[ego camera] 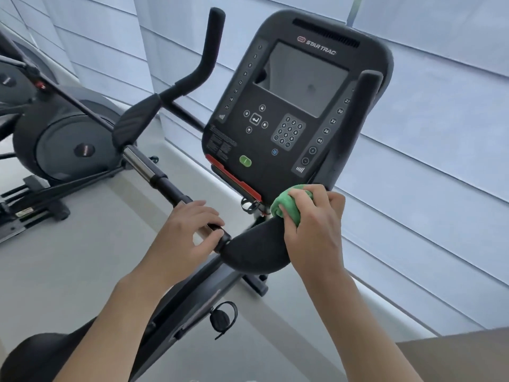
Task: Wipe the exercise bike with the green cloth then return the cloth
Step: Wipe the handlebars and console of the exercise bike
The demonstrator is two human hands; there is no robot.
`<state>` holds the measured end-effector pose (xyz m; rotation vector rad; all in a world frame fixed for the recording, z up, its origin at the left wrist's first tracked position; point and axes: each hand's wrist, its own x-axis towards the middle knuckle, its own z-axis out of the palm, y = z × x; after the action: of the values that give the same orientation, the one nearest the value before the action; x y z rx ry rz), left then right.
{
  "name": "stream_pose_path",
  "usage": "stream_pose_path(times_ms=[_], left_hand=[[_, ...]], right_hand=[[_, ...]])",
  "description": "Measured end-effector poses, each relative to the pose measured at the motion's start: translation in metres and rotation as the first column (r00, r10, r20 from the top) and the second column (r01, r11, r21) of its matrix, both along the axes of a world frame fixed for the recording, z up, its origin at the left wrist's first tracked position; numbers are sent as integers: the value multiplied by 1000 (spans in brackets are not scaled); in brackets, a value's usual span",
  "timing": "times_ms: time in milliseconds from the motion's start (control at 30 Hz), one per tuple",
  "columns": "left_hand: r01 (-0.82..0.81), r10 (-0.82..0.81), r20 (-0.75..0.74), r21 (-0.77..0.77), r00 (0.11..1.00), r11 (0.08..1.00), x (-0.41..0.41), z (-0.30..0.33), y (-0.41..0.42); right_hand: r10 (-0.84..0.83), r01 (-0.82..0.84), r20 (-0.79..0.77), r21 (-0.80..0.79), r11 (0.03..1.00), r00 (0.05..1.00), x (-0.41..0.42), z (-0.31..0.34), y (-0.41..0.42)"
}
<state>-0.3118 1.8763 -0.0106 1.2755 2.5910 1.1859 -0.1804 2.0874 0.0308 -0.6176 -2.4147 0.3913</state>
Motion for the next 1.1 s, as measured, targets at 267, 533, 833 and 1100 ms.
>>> stream_pose_path(times_ms=[267,533,833,1100], left_hand=[[179,-180,-62,-23,982,984,-16,-7,-15],[199,-202,-94,-38,975,979,-22,-10,-17],[167,-165,-58,32,985,986,-25,-15,-11],[135,-136,16,41,991,990,-27,-10,-11]], right_hand=[[-163,157,49,117,981,985,8,-12,-59],[-173,170,28,102,980,984,32,-29,-102],[-163,158,-74,-74,985,984,45,25,-91],[-141,150,156,-46,988,978,-2,30,-52]])
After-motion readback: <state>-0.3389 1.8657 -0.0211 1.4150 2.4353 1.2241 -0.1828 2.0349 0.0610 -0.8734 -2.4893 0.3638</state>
